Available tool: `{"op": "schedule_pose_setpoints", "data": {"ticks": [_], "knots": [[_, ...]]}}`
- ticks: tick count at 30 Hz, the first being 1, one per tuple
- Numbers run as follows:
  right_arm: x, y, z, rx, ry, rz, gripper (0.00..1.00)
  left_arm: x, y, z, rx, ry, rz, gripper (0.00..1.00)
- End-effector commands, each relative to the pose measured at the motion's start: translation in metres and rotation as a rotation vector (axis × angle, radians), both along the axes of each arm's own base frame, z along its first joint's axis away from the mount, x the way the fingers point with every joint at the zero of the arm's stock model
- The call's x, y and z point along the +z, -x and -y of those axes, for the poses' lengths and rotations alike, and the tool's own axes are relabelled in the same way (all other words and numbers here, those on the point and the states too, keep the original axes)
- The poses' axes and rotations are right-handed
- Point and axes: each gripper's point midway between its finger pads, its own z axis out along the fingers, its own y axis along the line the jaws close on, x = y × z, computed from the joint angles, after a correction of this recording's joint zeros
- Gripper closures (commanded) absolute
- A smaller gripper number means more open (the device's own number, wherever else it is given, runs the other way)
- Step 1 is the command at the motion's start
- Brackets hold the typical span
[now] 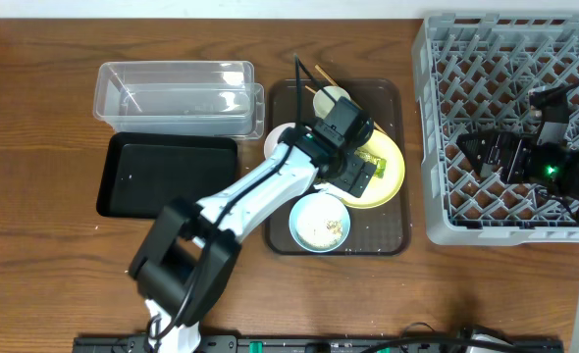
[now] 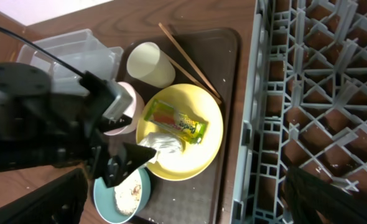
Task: Sort waste into correct bins and load items into the dishwasher rack
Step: 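Reach the left gripper to the yellow plate and grasp the green snack wrapper, then carry the wrapper with the left gripper and drop it into the clear bin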
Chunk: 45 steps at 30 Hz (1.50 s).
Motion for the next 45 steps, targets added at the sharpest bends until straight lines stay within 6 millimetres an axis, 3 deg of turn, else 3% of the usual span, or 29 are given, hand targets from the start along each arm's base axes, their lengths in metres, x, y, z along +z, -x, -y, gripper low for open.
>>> {"op": "schedule_pose_setpoints", "data": {"ticks": [1, 13, 19, 23, 31, 39, 40, 45], "knots": [[0.008, -0.001, 0.007, -0.013, 0.030, 0.026, 0.02, -0.007, -0.007, -0.002, 0.044, -0.031, 0.008, 0.07], [0.008, -0.001, 0.007, -0.013, 0.030, 0.026, 0.03, -0.026, 0.012, 0.016, -0.020, -0.051, -0.007, 0.23], [0.008, -0.001, 0.007, -0.013, 0.030, 0.026, 0.03, -0.033, 0.014, 0.016, -0.025, -0.058, 0.008, 0.31], [0.008, -0.001, 0.007, -0.013, 0.030, 0.026, 0.03, -0.037, 0.012, 0.013, -0.017, -0.067, 0.026, 0.42], [0.008, -0.001, 0.007, -0.013, 0.030, 0.025, 0.03, -0.045, 0.011, 0.014, -0.015, -0.053, 0.042, 0.44], [0.007, 0.000, 0.007, -0.014, 0.028, 0.018, 0.03, -0.045, 0.012, 0.013, -0.016, -0.053, 0.041, 0.81], [0.007, 0.000, 0.007, -0.014, 0.028, 0.018, 0.03, -0.045, 0.011, 0.013, -0.016, -0.053, 0.042, 0.90], [0.006, 0.000, 0.007, -0.016, 0.032, 0.017, 0.03, -0.030, 0.008, 0.015, -0.012, -0.033, 0.062, 0.94]]}}
